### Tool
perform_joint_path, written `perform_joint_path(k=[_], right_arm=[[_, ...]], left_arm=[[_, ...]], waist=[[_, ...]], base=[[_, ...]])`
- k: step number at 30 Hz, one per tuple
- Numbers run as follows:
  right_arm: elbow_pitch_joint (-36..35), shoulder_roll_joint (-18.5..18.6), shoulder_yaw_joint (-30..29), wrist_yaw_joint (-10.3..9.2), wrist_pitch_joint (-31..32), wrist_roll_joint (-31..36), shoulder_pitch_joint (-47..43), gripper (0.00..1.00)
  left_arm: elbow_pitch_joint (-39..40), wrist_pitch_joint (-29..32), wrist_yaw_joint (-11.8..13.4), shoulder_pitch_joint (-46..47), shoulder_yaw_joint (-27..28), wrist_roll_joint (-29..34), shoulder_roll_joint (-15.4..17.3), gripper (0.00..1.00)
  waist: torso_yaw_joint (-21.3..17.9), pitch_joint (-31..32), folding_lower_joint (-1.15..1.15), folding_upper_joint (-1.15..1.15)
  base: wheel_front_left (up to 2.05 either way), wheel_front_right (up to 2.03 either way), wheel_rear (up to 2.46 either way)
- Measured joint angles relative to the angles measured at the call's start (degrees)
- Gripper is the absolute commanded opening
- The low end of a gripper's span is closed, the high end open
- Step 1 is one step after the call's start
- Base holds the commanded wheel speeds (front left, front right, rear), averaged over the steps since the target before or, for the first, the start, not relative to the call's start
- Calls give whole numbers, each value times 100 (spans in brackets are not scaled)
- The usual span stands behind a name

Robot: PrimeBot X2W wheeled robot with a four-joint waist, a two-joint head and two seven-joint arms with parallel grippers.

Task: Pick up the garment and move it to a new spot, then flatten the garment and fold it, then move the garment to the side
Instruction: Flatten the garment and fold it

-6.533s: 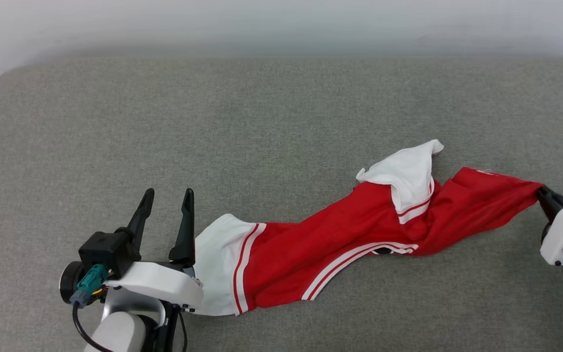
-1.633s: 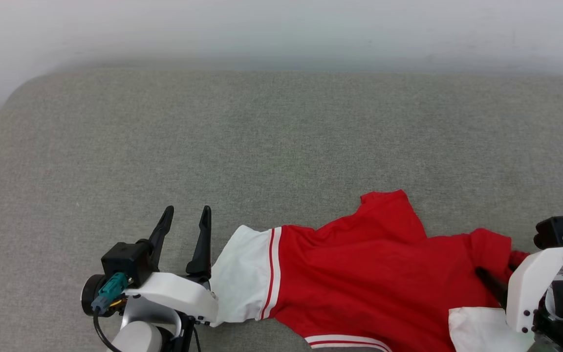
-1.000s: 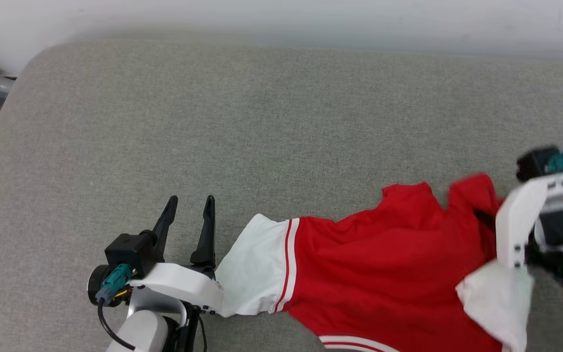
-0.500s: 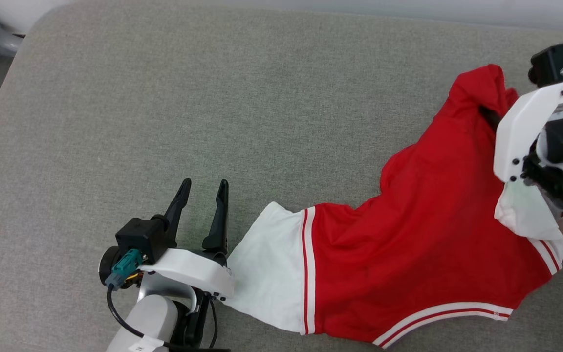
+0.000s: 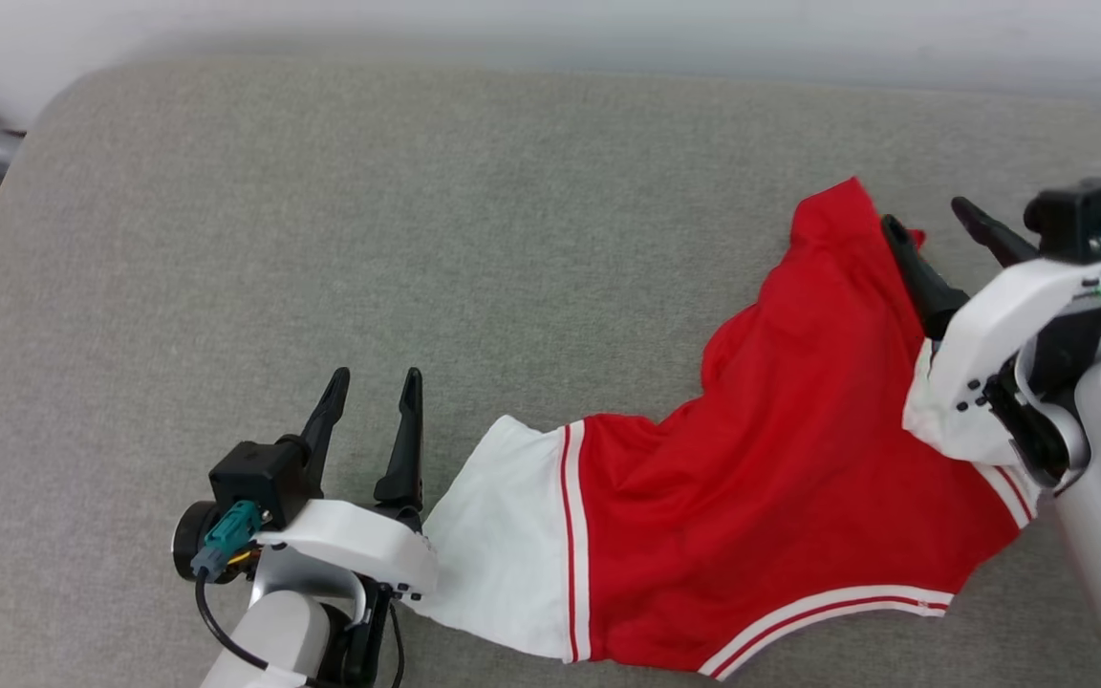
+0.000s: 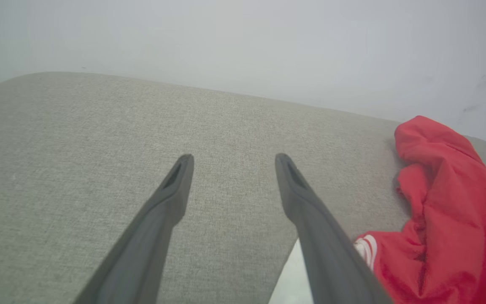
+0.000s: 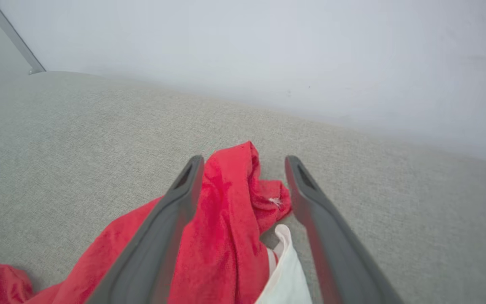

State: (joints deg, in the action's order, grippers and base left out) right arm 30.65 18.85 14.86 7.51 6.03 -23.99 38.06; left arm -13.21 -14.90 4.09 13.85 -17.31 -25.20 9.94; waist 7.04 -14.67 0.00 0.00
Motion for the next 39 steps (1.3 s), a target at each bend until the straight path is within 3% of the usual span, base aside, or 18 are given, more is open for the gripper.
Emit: perform_joint_path(k=[7, 10, 19, 24, 30, 33, 39], right_arm=[[-520, -96, -559, 2, -922, 471, -854, 100], [-888, -304, -835, 0, -1057, 624, -1404, 100], [-2371, -969, -1603, 1, -845, 1106, -3016, 100], [-3215, -1267, -1745, 0, -605, 1402, -3729, 100], [-3756, -1470, -1731, 0, -288, 1496, -4330, 100], [-3846, -1518, -1684, 0, -194, 1456, -4424, 100], [-3884, -1556, -1614, 0, -143, 1344, -4410, 100]], left_arm=[[37, 0, 73, -208, 41, 51, 80, 100], [68, 4, 131, -345, 60, 49, 127, 100], [202, 153, 231, -624, 52, 51, 294, 100], [297, 501, 267, -748, 67, 4, 459, 100], [278, 1936, 121, -970, 65, -569, 778, 100], [357, 2908, -41, -1015, -32, -965, 935, 100], [460, 4403, -136, -1028, -214, -1403, 1284, 100]], waist=[[-264, 407, 0, 0], [-372, 582, 0, 0], [-609, 909, -1, 0], [-684, 997, -1, 0], [-748, 1104, -1, 0], [-787, 1102, -1, 0], [-895, 964, -1, 0]], base=[[0, 0, 0], [0, 0, 0], [0, 0, 0], [0, 0, 0], [0, 0, 0], [0, 0, 0], [0, 0, 0]])
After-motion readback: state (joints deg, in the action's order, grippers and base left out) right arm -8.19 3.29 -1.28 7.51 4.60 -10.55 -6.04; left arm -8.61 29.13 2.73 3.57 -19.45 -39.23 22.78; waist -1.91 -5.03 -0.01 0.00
